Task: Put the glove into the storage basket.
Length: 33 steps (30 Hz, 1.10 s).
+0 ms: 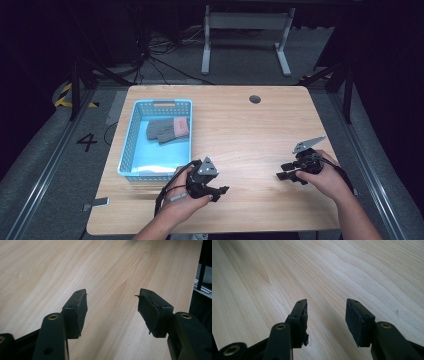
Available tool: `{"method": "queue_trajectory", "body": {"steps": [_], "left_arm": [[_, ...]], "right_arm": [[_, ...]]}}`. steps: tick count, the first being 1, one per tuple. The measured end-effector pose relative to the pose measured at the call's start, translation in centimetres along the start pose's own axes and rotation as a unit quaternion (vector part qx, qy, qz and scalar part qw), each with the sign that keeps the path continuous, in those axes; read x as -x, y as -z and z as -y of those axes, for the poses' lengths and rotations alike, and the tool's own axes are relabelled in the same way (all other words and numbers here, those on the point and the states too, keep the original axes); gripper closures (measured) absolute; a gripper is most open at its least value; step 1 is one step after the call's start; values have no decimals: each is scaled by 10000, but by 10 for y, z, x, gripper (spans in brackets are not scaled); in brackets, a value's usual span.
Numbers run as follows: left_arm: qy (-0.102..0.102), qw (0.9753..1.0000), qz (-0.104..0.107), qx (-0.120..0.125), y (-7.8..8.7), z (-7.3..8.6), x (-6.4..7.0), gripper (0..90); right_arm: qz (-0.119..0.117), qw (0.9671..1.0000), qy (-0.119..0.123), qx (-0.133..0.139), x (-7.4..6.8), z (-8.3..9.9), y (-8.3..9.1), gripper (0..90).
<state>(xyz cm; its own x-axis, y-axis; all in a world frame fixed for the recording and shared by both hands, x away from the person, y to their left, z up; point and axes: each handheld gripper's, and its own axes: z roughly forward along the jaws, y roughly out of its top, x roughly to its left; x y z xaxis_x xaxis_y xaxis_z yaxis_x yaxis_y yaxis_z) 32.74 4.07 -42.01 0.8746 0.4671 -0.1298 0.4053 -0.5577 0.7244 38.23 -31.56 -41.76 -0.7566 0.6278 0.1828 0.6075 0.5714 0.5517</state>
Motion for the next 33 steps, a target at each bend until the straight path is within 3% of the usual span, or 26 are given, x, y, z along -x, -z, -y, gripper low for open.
{"method": "queue_trajectory", "body": {"steps": [3, 4, 6, 8, 10, 14, 22, 33], "left_arm": [[-41, 9999, -74, 105, -10, 5, 2, 408], [-76, 9994, -110, 308, -12, 7, 3, 412], [61, 9991, -124, 402, -18, 11, 4, 417], [65, 9993, -188, 330, -25, 14, 6, 416], [-65, 9997, -211, 46, -31, 15, 10, 408], [11, 9999, -154, -59, -37, 18, 12, 402], [-100, 9998, -94, -170, -44, 17, 19, 395], [-168, 9993, -211, -240, -42, 19, 21, 384]], "right_arm": [[-21, 10000, -21, 2, 1, 2, -2, 527], [-49, 10000, -28, -1, 1, 3, -2, 526], [-82, 10000, -18, -1, 2, 4, -3, 525], [-72, 10000, -26, -22, 3, 4, -6, 524], [-71, 10000, -32, -39, 4, 5, -8, 521], [-61, 10000, -5, -52, 3, 4, -10, 515], [-39, 10000, -9, -55, 4, 5, -11, 509], [-28, 10000, 14, -35, 3, 2, -11, 502]]}}
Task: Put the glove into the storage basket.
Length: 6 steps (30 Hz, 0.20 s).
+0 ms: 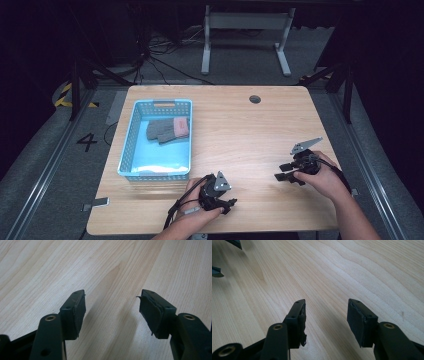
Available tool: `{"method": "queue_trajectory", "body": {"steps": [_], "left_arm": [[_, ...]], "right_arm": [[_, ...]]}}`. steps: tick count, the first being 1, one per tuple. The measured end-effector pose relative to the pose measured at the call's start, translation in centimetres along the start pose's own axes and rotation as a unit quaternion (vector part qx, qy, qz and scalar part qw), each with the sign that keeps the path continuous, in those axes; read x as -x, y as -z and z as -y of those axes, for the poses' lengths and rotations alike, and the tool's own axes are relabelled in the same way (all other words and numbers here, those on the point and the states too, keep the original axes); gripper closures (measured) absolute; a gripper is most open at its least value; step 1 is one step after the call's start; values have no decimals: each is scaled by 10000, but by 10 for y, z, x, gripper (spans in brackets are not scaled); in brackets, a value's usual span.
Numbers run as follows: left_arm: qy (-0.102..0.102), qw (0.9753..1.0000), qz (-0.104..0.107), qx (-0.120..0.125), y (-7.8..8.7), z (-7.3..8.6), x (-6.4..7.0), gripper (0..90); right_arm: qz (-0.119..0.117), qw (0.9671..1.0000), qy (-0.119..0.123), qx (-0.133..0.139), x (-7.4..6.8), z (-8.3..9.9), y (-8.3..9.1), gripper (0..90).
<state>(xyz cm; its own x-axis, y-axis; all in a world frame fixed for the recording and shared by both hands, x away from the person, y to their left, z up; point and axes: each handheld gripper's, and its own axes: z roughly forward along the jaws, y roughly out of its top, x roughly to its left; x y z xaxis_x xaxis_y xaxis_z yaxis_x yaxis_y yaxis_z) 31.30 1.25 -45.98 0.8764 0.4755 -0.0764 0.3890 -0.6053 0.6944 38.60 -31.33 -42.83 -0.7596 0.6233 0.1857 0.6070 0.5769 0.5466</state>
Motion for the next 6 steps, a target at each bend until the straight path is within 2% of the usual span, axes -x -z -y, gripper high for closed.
{"method": "queue_trajectory", "body": {"steps": [6], "left_arm": [[20, 10000, 8, 23, 0, 0, -2, 381]], "right_arm": [[15, 10000, -11, 28, 0, 0, 1, 498]]}}
